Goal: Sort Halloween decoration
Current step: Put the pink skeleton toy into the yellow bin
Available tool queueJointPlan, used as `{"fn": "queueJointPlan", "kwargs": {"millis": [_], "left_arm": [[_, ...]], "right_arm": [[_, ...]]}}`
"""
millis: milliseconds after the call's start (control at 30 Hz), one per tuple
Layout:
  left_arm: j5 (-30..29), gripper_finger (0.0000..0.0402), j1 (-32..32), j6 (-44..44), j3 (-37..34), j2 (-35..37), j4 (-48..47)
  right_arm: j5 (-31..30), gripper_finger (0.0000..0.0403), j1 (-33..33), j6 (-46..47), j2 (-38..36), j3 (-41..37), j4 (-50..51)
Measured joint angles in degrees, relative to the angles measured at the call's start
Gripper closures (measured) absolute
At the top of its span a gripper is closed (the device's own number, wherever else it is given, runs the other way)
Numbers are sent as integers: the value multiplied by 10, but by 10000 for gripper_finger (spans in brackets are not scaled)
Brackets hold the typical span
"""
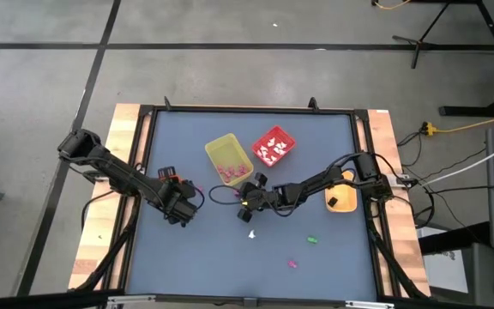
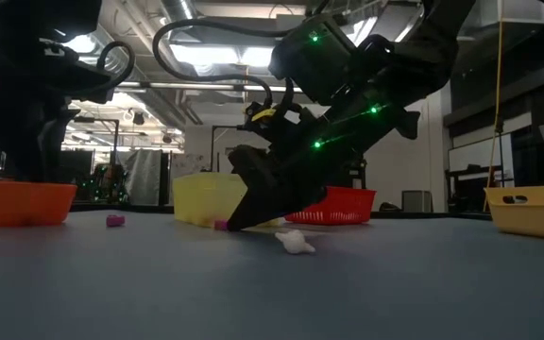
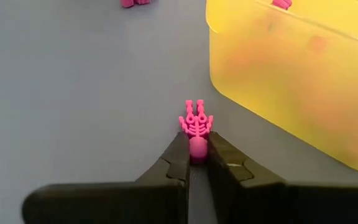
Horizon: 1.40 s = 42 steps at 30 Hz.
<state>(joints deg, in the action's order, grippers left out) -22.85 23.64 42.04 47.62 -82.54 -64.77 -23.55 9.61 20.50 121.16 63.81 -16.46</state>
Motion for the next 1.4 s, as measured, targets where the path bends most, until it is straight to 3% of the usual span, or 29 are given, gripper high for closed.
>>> {"fn": "queueJointPlan", "kwargs": {"millis": [367,633,800,1133,1400], "left_arm": [[0,229,0,0,0,0,0],[0,229,0,0,0,0,0],[0,229,0,0,0,0,0],[0,229,0,0,0,0,0],[0,229,0,0,0,0,0]], "right_arm": [[66,366,1,-30,-11,-1,2],[122,366,1,-42,-58,-1,1],[124,364,1,-68,-94,0,-1],[-64,362,0,-205,-115,0,0],[-85,361,-17,-255,-115,0,0]]}}
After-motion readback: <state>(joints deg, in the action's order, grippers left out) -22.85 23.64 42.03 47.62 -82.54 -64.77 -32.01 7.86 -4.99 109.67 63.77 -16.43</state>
